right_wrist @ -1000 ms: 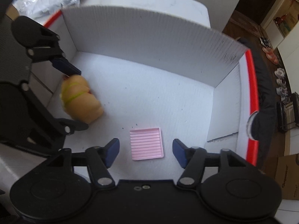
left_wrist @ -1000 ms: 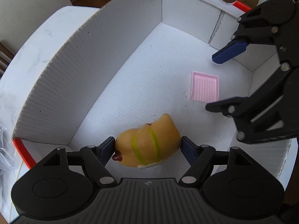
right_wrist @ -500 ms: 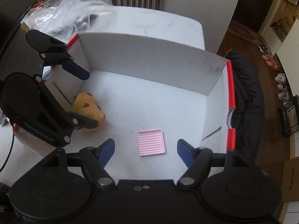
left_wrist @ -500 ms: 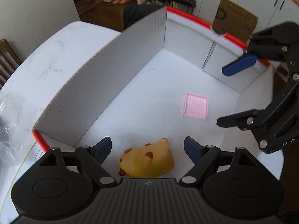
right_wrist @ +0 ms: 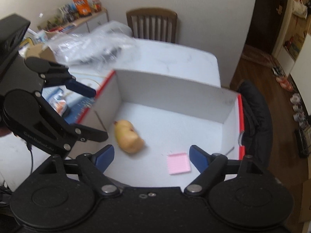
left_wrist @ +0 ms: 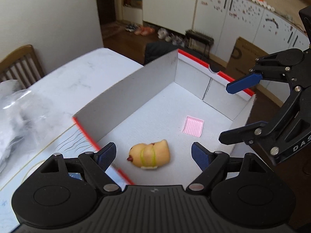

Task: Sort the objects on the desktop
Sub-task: 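Open the left tool to drop the chick toy while the right tool releases the pad, then move both tools back over the cluttered table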

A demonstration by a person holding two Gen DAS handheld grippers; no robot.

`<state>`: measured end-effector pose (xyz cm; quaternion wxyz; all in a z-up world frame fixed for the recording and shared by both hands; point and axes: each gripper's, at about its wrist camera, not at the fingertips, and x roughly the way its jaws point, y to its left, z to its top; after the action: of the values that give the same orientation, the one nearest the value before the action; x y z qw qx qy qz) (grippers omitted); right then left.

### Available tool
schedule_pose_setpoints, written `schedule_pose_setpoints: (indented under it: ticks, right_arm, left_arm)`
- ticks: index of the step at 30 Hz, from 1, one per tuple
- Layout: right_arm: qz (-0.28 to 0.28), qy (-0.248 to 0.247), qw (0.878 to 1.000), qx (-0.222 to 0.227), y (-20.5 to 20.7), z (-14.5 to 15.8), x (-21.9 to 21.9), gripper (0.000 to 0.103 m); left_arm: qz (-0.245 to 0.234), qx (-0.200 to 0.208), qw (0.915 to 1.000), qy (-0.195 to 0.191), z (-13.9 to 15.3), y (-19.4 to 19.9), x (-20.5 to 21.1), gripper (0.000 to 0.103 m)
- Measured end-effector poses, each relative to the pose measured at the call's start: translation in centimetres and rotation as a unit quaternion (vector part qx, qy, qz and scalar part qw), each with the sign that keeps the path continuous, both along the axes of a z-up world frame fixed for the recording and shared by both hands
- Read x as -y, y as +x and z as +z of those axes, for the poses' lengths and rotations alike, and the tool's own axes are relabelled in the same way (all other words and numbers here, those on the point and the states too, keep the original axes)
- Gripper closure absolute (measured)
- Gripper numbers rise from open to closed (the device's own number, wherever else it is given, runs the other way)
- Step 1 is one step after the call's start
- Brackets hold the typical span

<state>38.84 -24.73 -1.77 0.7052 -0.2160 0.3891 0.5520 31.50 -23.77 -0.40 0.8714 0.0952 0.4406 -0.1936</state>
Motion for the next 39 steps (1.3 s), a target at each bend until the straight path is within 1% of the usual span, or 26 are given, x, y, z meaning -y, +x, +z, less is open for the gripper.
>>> schedule_pose_setpoints:
  ticks: [1, 5, 10, 13, 14, 16, 17, 22, 30, 35, 39]
  right_arm:
    - [0.002, 0.008, 1.000, 0.001, -0.5, 0.4, 0.1, 0.015]
    - [0.011, 0.034, 0.999, -0.001, -2.7, 1.5, 0.3, 0.013]
    - [0.018, 0.053, 0.998, 0.004, -5.7, 2.0, -0.5, 0.011]
    - [0.010, 0.065, 0.998, 0.012, -7.3, 2.1, -1.0, 0.010]
    - [0.008, 0.069, 0.998, 0.012, -7.9, 2.2, -1.1, 0.010]
    - [0.005, 0.073, 0.997, 0.011, -8.9, 2.1, -1.4, 0.010]
    - [0.004, 0.074, 0.997, 0.012, -9.4, 2.0, -1.6, 0.009]
    - [-0.008, 0.067, 0.998, 0.009, -12.2, 1.4, -3.0, 0.009]
    - [-0.014, 0.043, 0.999, 0.010, -17.1, -0.2, -5.7, 0.009]
    - [-0.022, 0.037, 0.999, 0.004, -19.6, -1.1, -7.3, 0.009]
    - [-0.023, 0.025, 0.999, 0.008, -21.5, -1.8, -8.4, 0.009]
  left_arm:
    - [0.007, 0.005, 1.0000, -0.004, 0.2, -0.7, -0.4, 0.019]
    - [0.030, 0.016, 0.9991, -0.026, 0.8, -3.4, -2.3, 0.019]
    - [0.049, 0.028, 0.9979, -0.031, 0.8, -6.3, -4.6, 0.019]
    - [0.056, 0.035, 0.9971, -0.037, 0.9, -8.1, -6.2, 0.018]
    - [0.058, 0.037, 0.9968, -0.039, 0.9, -8.6, -6.8, 0.017]
    - [0.064, 0.045, 0.9962, -0.038, 1.0, -9.7, -8.1, 0.005]
    - [0.067, 0.048, 0.9959, -0.036, 0.9, -10.2, -8.6, 0.002]
    - [0.083, 0.044, 0.9945, -0.045, 0.4, -13.0, -12.3, 0.001]
    - [0.113, 0.040, 0.9920, -0.040, -1.0, -17.3, -19.2, 0.000]
    - [0.135, 0.024, 0.9897, -0.041, -2.0, -19.0, -23.1, 0.000]
    - [0.139, 0.027, 0.9894, -0.033, -2.5, -20.2, -25.3, 0.000]
